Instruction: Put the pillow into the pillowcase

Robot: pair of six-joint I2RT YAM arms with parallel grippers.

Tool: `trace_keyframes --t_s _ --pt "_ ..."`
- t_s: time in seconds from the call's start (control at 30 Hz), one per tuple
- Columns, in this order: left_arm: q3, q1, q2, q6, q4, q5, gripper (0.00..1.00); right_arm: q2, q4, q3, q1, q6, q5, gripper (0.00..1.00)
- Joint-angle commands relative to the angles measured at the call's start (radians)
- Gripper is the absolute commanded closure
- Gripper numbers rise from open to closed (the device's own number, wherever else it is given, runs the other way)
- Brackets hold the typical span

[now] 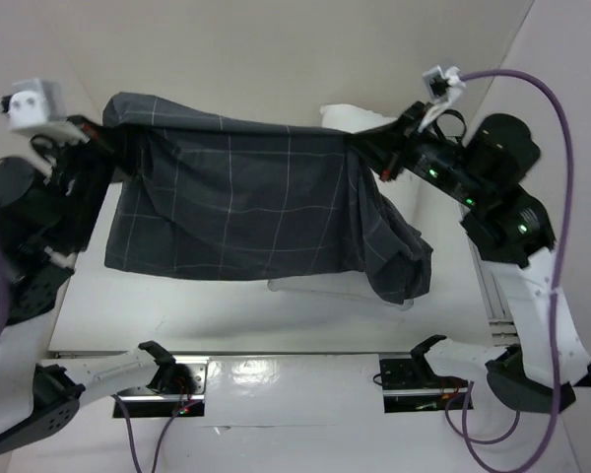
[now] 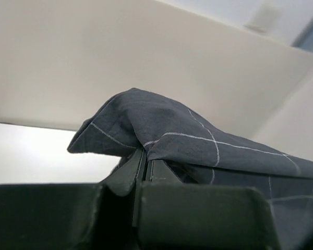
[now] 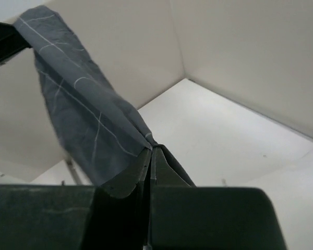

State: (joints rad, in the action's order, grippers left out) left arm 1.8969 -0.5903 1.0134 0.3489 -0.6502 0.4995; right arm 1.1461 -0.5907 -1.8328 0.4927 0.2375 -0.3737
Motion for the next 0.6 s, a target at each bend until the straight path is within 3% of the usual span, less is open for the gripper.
trace_keyframes --t_s 0.0,0.07,0.27,0.43,0.47,0.5,0.53,0.57 --pt "0.036 0.027 0.134 -0.164 0.093 0.244 1.0 0.111 0.225 0.056 -0.025 -0.061 0.107 1.0" --pt "0.082 0.073 0.215 -0.185 0.103 0.244 1.0 0.256 0.262 0.025 -0.025 -0.084 0.133 1.0" --pt "0.197 0.323 0.557 -0.105 0.03 -0.135 1.0 0.628 0.284 -0.173 -0.071 -0.118 0.145 1.0" --pt "0.295 0.46 0.839 -0.059 0.021 -0.31 1.0 0.921 0.293 -0.328 -0.14 -0.098 0.188 1.0" --pt "0.321 0.469 0.888 -0.059 0.009 -0.343 0.9 0.963 0.266 -0.377 -0.154 -0.069 0.188 0.89" --pt "0.391 0.478 0.939 -0.059 -0.011 -0.37 0.7 1.004 0.225 -0.441 -0.169 -0.055 0.168 0.75" --pt "0.425 0.478 1.026 -0.05 -0.072 -0.386 0.3 1.061 0.147 -0.559 -0.18 -0.043 0.133 0.42" --pt "0.447 0.478 1.053 -0.041 -0.095 -0.386 0.17 1.061 0.122 -0.595 -0.192 -0.043 0.124 0.29"
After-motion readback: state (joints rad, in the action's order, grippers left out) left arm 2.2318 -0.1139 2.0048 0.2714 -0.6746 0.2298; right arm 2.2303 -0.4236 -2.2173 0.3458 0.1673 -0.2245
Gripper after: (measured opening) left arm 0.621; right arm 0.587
